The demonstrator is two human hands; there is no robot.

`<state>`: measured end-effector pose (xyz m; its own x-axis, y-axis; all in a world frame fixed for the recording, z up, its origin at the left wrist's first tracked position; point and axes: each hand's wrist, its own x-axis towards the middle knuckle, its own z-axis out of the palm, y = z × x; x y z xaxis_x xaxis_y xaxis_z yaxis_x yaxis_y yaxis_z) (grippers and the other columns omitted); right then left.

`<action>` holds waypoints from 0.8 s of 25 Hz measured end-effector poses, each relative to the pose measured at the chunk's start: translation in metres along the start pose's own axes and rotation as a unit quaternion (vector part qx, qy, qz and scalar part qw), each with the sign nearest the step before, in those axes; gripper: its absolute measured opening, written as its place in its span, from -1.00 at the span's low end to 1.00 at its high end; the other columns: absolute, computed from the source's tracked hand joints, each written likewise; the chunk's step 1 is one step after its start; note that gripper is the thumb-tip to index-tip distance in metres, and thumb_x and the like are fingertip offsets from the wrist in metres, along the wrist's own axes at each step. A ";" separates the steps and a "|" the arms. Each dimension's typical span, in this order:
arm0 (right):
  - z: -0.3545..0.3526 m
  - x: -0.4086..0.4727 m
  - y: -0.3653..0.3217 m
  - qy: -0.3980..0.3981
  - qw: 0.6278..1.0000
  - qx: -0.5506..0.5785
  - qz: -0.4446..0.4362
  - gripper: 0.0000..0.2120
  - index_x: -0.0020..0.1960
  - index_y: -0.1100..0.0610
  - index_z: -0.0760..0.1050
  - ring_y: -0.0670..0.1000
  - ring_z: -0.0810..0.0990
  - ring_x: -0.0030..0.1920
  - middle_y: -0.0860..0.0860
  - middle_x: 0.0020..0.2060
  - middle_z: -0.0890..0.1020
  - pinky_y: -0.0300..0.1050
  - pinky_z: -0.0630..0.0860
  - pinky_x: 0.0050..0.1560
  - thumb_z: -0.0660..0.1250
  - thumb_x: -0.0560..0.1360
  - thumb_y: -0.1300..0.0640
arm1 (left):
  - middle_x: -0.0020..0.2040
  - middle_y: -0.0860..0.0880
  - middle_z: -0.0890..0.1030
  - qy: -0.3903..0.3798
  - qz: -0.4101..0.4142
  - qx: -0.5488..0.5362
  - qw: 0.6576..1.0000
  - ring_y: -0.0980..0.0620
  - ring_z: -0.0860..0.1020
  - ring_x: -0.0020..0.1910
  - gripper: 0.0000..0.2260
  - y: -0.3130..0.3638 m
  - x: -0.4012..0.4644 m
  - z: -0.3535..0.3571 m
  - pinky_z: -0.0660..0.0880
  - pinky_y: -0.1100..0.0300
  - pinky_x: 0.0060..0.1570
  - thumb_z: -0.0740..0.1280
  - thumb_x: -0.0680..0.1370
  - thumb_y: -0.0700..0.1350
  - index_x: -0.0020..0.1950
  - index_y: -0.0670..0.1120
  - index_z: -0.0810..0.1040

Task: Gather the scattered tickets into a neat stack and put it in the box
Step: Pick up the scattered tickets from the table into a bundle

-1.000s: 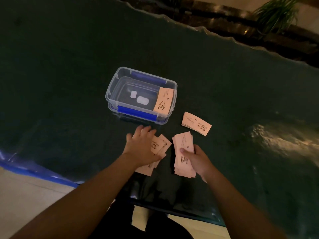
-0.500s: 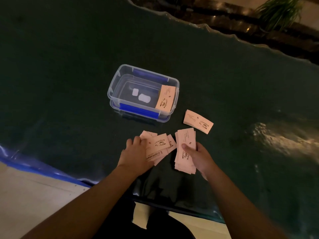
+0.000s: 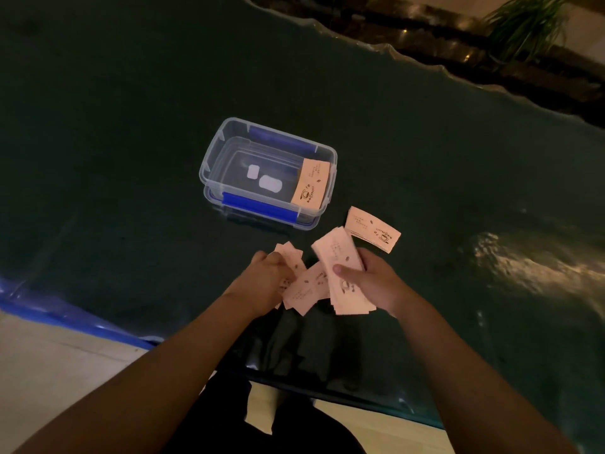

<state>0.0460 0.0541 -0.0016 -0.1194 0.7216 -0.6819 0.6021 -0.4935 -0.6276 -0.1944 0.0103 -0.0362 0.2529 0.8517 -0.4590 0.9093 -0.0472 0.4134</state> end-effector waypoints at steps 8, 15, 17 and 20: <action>-0.001 0.014 -0.006 -0.109 0.975 -0.193 -0.034 -0.33 0.60 -0.11 0.32 0.16 0.39 0.56 0.00 0.58 0.39 0.30 0.44 0.49 0.50 0.56 -0.03 | 0.50 0.01 0.35 0.064 -0.063 -0.154 0.984 0.00 0.37 0.46 -0.36 0.005 0.004 0.010 0.39 0.01 0.40 0.53 0.46 -0.08 0.50 0.06 0.37; -0.005 0.019 0.002 -0.139 0.947 -0.288 -0.045 -0.30 0.54 -0.31 0.30 0.11 0.42 0.46 -0.04 0.39 0.34 0.25 0.42 0.50 0.53 0.49 -0.13 | 0.34 -0.11 0.58 0.173 -0.098 -0.151 0.968 -0.08 0.50 0.27 -0.50 0.025 -0.019 0.036 0.37 0.11 0.30 0.51 0.48 -0.19 0.40 -0.14 0.50; -0.008 0.019 0.008 -0.149 0.935 -0.317 -0.060 -0.24 0.58 -0.30 0.27 0.08 0.32 0.54 -0.04 0.49 0.35 0.25 0.35 0.54 0.54 0.48 -0.12 | 0.31 -0.12 0.60 0.178 -0.103 -0.173 0.963 -0.09 0.52 0.25 -0.51 0.030 -0.019 0.038 0.39 0.10 0.27 0.51 0.49 -0.21 0.40 -0.15 0.50; -0.011 0.017 0.016 -0.165 0.922 -0.342 -0.070 -0.17 0.63 -0.31 0.19 0.06 0.20 0.61 -0.06 0.56 0.32 0.25 0.28 0.57 0.54 0.49 -0.10 | 0.36 -0.09 0.55 0.145 -0.113 -0.213 0.960 -0.06 0.47 0.31 -0.48 0.033 -0.015 0.041 0.41 0.13 0.25 0.49 0.52 -0.18 0.45 -0.08 0.44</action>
<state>0.0624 0.0644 -0.0188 -0.4005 0.5119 -0.7600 0.9061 0.0978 -0.4116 -0.1545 -0.0254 -0.0484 -0.0932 0.9274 -0.3623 0.6962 0.3208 0.6421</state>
